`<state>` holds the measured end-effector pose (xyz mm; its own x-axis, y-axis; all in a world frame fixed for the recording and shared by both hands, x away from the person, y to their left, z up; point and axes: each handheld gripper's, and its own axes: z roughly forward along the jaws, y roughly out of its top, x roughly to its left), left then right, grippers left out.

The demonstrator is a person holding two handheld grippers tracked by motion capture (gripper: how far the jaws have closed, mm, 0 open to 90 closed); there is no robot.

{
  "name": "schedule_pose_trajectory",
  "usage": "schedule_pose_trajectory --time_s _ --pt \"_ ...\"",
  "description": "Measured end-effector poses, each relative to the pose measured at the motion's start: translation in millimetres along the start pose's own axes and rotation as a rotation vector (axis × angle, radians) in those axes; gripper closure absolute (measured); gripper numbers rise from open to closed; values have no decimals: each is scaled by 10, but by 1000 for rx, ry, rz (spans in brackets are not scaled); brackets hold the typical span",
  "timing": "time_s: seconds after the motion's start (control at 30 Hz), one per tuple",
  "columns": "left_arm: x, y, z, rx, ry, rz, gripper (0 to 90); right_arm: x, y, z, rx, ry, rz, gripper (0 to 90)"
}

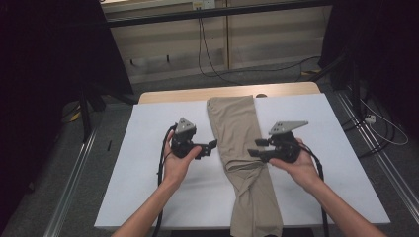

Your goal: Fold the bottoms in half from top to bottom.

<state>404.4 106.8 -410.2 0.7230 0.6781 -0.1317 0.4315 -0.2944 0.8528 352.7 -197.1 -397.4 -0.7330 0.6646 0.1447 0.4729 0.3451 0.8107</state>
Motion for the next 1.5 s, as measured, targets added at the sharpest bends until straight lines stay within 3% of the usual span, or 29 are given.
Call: schedule_pose_trajectory --time_s 0.07,0.13,0.2,0.3,0.37,0.4,0.43,0.5,0.57,0.7,0.77,0.87,0.93,1.13,1.33,1.43,1.5 --pt "-90 -65 -55 46 5 25 71 151 -118 26 38 25 -19 634" --pt "-186 -134 -145 54 -17 57 71 275 -211 63 66 67 -23 704" --pt "-281 -243 -242 55 -35 61 72 397 -252 86 90 92 -32 750" --pt "-383 -410 -345 84 -67 57 75 558 -277 106 101 129 -58 750" --pt "-416 -504 -389 94 -71 83 79 618 -311 145 113 121 -78 693" --pt "-423 -530 -383 101 -77 77 83 636 -335 173 120 119 -91 681" --pt "-417 -530 -367 117 -93 71 83 647 -359 201 126 122 -96 649" --pt "-424 -524 -341 95 -77 71 86 655 -396 258 145 123 -100 602" --pt "-431 -525 -294 115 -88 77 86 672 -410 297 158 119 -119 575" --pt "-460 -543 -225 144 -108 81 86 711 -448 349 199 106 -157 623" --pt "-461 -536 -228 141 -110 85 87 711 -447 326 199 104 -165 771" --pt "-445 -537 -237 143 -98 84 88 647 -447 261 187 124 -139 880" --pt "-434 -536 -240 141 -85 85 87 609 -447 185 167 131 -125 896" --pt "-436 -540 -242 146 -81 85 87 507 -490 -73 137 89 -96 900" --pt "-480 -560 -188 168 -96 93 88 369 -727 -235 180 40 -45 900" --pt "-515 -569 -168 184 -99 107 91 326 -785 -296 203 13 -40 900" --pt "-537 -574 -158 188 -99 119 93 332 -813 -333 231 -35 -52 900"
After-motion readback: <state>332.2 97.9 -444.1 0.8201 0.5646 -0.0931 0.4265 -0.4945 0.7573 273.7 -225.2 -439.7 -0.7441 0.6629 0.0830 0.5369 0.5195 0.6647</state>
